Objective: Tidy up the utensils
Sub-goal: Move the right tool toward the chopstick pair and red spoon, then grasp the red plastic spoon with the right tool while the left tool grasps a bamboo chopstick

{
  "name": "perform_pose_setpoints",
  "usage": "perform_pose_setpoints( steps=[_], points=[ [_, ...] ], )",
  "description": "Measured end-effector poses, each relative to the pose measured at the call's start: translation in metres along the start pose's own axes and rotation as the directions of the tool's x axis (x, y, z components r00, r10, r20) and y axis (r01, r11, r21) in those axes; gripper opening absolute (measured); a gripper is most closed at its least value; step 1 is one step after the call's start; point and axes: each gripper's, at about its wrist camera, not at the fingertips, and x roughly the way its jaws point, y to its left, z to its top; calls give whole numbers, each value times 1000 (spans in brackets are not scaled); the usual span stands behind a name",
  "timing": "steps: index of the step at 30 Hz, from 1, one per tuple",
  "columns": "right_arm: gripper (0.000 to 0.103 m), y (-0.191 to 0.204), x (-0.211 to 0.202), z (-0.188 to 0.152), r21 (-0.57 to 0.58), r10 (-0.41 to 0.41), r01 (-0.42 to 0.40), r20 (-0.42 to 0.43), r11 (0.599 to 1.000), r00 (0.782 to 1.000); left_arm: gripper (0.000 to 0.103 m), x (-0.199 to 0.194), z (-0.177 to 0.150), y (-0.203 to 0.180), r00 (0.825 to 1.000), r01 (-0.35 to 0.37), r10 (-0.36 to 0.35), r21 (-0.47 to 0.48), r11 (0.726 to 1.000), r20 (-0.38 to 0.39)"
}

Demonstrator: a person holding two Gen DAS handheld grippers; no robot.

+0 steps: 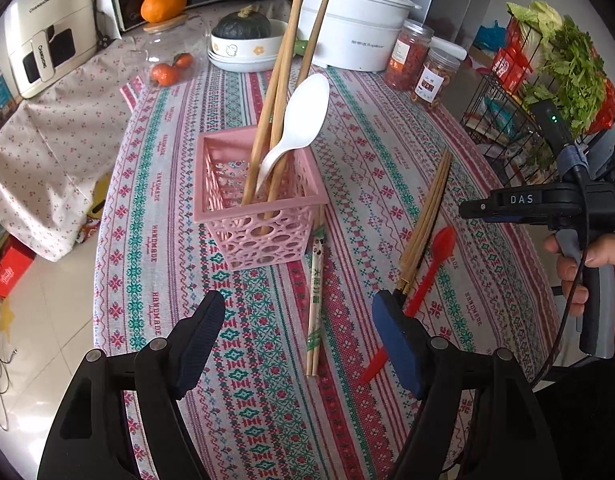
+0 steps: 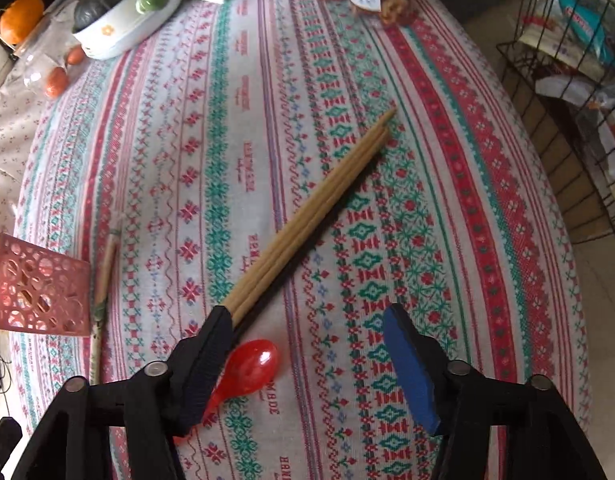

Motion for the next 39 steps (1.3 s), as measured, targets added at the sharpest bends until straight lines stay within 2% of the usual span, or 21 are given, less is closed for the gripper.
perform_pose_setpoints(
  steps=[2, 5, 10, 13, 15, 17, 20, 27, 31, 34, 39],
  points=[
    [40, 0, 13, -5, 19, 61, -60, -61, 998, 996, 78, 0, 0, 1, 1000, 6, -6, 3, 1000, -3],
    [31, 6, 26, -13, 18, 90, -88, -108, 996, 990, 78, 1, -1, 1, 1000, 17, -17, -2, 1000, -7],
    [25, 13, 27, -16, 6, 108, -108, -90, 994, 990, 78, 1, -1, -2, 1000, 24, -24, 14, 1000, -4],
    [14, 20, 31, -18, -18, 103, -105, -84, 994, 991, 78, 2, -2, -3, 1000, 24, -23, 19, 1000, -6],
    [11, 23, 31, -20, -35, 99, -102, -76, 994, 992, 78, 1, -3, -4, 1000, 24, -24, 23, 999, -5],
    [4, 24, 32, -22, -28, 139, -141, -81, 990, 987, 78, 0, -4, -4, 1000, 26, -26, 30, 999, -2],
    [3, 19, 22, -21, -17, 158, -159, -50, 987, 986, 78, -5, -6, -6, 999, 35, -36, 42, 998, 8],
    [1, -5, -35, -21, -59, 157, -153, 66, 987, 985, 78, -20, -13, -28, 997, 79, -80, 94, 992, 12],
    [1, -28, -61, -22, -56, 133, -127, 119, 990, 984, 78, -25, -13, -59, 995, 96, -99, 168, 981, 12],
    [1, -41, -69, -21, -51, 119, -113, 134, 992, 984, 78, -20, -6, -87, 993, 118, -122, 244, 963, -1],
    [1, -57, -70, -17, -39, 106, -102, 121, 994, 987, 71, 5, 27, -133, 993, 116, -118, 316, 941, -13]
  ],
)
